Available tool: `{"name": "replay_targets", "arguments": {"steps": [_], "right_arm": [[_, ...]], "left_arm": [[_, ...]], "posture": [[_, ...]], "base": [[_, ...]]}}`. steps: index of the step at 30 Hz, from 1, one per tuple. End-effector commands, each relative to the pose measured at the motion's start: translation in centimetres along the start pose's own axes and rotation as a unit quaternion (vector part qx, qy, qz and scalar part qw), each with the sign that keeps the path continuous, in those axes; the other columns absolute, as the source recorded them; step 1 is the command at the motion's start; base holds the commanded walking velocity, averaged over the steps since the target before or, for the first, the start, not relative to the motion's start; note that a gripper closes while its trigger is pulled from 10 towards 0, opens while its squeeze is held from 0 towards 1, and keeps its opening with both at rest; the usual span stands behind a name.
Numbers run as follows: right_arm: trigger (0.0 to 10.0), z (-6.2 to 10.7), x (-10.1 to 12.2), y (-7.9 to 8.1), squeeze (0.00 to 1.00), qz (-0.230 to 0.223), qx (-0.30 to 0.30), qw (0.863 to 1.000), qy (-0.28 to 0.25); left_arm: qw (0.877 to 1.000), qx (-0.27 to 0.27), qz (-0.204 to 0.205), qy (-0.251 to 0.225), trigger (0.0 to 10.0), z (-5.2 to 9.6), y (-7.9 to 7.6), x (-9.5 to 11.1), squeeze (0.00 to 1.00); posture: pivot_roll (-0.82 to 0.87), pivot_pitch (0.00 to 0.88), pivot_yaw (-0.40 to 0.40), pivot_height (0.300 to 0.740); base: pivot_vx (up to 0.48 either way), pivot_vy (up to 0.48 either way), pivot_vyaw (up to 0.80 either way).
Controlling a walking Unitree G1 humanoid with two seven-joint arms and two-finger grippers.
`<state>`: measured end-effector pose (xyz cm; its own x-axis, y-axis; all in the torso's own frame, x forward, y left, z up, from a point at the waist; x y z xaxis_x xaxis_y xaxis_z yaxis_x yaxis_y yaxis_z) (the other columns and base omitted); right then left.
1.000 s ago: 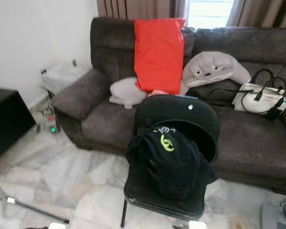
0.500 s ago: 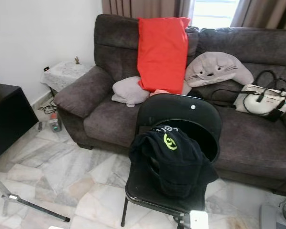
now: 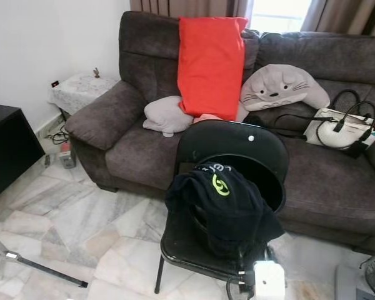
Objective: Hang hanger
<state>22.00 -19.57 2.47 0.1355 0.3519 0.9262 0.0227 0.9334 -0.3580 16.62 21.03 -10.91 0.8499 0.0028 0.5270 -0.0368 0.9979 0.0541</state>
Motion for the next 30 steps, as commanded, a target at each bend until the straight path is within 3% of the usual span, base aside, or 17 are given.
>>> {"name": "replay_targets", "arguments": {"steps": [1, 5, 6, 7, 8, 9, 17, 22, 30], "right_arm": [[10.0, -0.3, -0.8, -0.6, 1.0, 0.04, -0.017, 0.998, 0.036], [10.0, -1.2, -2.2, -1.1, 1.0, 0.083, -0.042, 0.99, 0.109], [10.0, -1.6, -2.3, -1.1, 0.64, 0.092, -0.041, 0.987, 0.124], [10.0, -1.6, -2.3, -1.1, 0.64, 0.092, -0.041, 0.987, 0.124], [10.0, -1.8, -2.3, -1.0, 0.19, 0.097, -0.037, 0.986, 0.128], [10.0, -2.2, -2.2, -0.7, 0.0, 0.107, -0.03, 0.985, 0.131], [10.0, -3.2, -1.1, -0.5, 0.0, 0.176, -0.026, 0.976, 0.123], [10.0, -3.6, -1.2, 0.0, 0.0, 0.189, -0.002, 0.975, 0.115], [10.0, -3.9, -1.1, -0.5, 0.0, 0.192, -0.013, 0.975, 0.114]], "left_arm": [[1.0, 0.006, -0.007, 0.005, 10.0, 0.1, 0.4, -0.2, 0.0], [1.0, 0.007, -0.007, 0.005, 10.0, 0.0, 0.5, -0.1, 0.0], [1.0, 0.008, -0.005, 0.004, 10.0, 0.0, 0.5, -0.1, 0.0], [1.0, 0.008, -0.005, 0.004, 10.0, 0.0, 0.5, -0.1, 0.0], [1.0, 0.008, -0.004, 0.003, 10.0, 0.0, 0.5, 0.0, 0.0], [1.0, 0.009, -0.004, 0.003, 10.0, 0.0, 0.6, 0.0, 0.0], [1.0, 0.01, -0.004, 0.003, 10.0, 0.0, 0.7, 0.1, 0.0], [1.0, 0.008, -0.006, 0.005, 10.0, 0.0, 0.6, 0.1, 0.0], [1.0, 0.009, -0.005, 0.005, 10.0, 0.0, 0.7, 0.1, 0.0]], "posture": [[0.02, 0.0, -0.007, 0.74], [0.03, 0.0, -0.008, 0.74], [0.03, 0.0, -0.01, 0.74], [0.03, 0.0, -0.01, 0.74], [0.04, 0.0, -0.01, 0.74], [0.04, 0.0, -0.01, 0.74], [0.04, 0.0, -0.004, 0.74], [0.05, 0.0, -0.005, 0.74], [0.05, 0.0, -0.004, 0.74]], "base": [[0.0, 0.0, 0.0], [0.0, 0.0, 0.0], [0.0, 0.0, 0.0], [0.0, 0.0, 0.0], [0.0, 0.0, 0.0], [0.0, 0.0, 0.0], [0.0, 0.0, 0.0], [0.0, 0.0, 0.0], [0.0, 0.0, 0.0]]}}
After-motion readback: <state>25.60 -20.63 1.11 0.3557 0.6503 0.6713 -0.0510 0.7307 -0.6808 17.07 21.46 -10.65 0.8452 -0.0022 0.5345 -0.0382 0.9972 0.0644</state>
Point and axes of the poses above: a point about 5 cm out from each wrist's last joint towards the gripper, its own z axis pointing back from the gripper into the wrist, its own x axis along the axis of the wrist's last joint, y = z × x, the point moved 2 cm from there along -z, pointing out of the wrist towards the gripper, and after that the axes turned 8 degrees about z, right-handed, at the moved point
